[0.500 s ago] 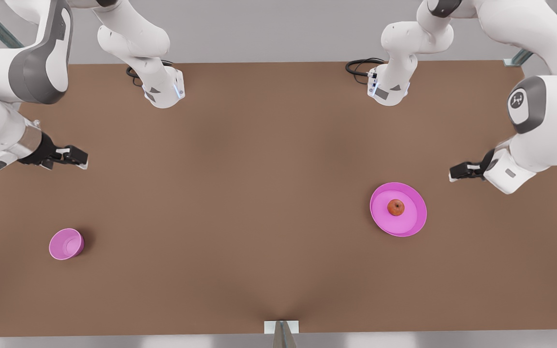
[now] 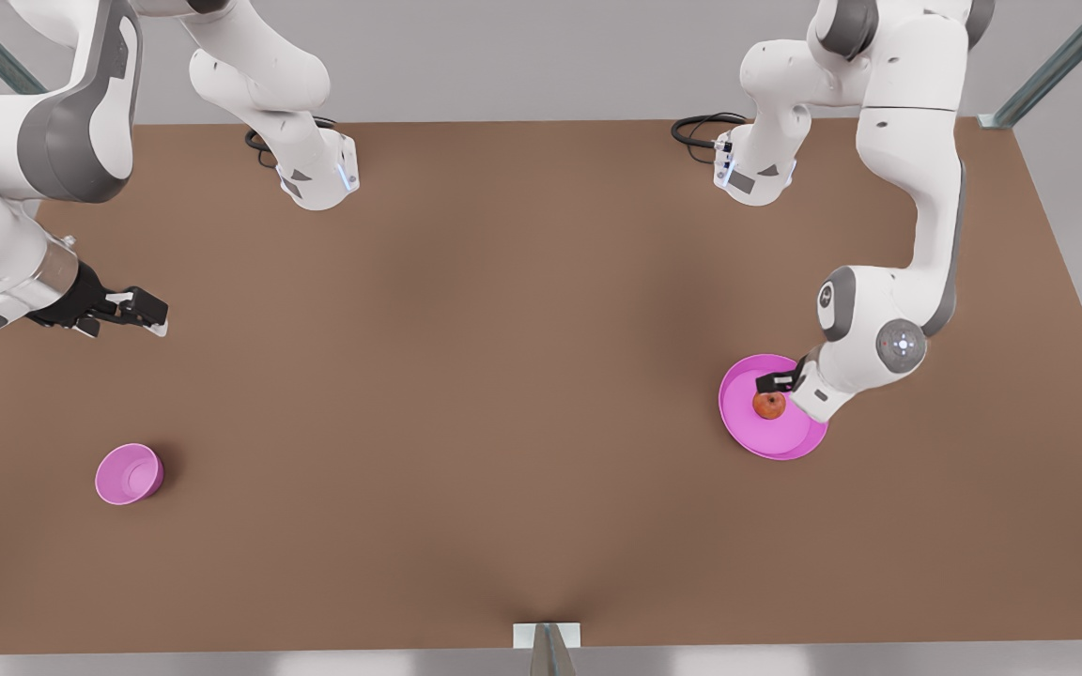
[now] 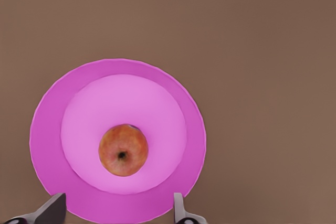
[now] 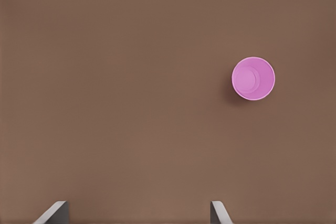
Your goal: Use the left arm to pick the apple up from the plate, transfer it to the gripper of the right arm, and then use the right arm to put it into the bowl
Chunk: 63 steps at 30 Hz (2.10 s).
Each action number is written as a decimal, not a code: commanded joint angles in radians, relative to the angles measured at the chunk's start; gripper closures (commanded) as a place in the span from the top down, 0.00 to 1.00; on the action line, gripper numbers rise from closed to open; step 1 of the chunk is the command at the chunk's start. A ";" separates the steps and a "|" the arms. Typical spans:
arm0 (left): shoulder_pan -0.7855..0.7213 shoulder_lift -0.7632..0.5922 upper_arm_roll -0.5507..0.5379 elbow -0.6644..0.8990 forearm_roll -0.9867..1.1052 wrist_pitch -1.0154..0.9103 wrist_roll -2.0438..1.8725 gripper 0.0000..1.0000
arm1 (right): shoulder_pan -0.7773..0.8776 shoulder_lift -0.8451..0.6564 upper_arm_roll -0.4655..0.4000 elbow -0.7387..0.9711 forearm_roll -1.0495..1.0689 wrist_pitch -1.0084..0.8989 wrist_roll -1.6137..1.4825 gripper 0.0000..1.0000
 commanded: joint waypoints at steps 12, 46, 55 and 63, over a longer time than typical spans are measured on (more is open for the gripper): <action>-0.002 0.133 0.002 -0.088 0.005 0.352 -0.155 1.00 | -0.002 0.001 -0.001 0.001 0.001 0.003 -0.006 1.00; -0.068 0.137 -0.187 0.372 -0.253 -0.064 -0.059 0.69 | -0.002 0.027 0.071 0.015 0.192 0.052 0.011 1.00; -0.122 0.355 -0.423 0.604 -0.688 0.303 1.082 0.67 | 0.010 0.263 0.111 -0.037 1.000 0.205 -0.076 1.00; -0.237 0.515 -0.456 0.776 -0.893 0.436 1.781 0.67 | 0.002 0.539 0.166 -0.038 1.425 0.219 -0.685 1.00</action>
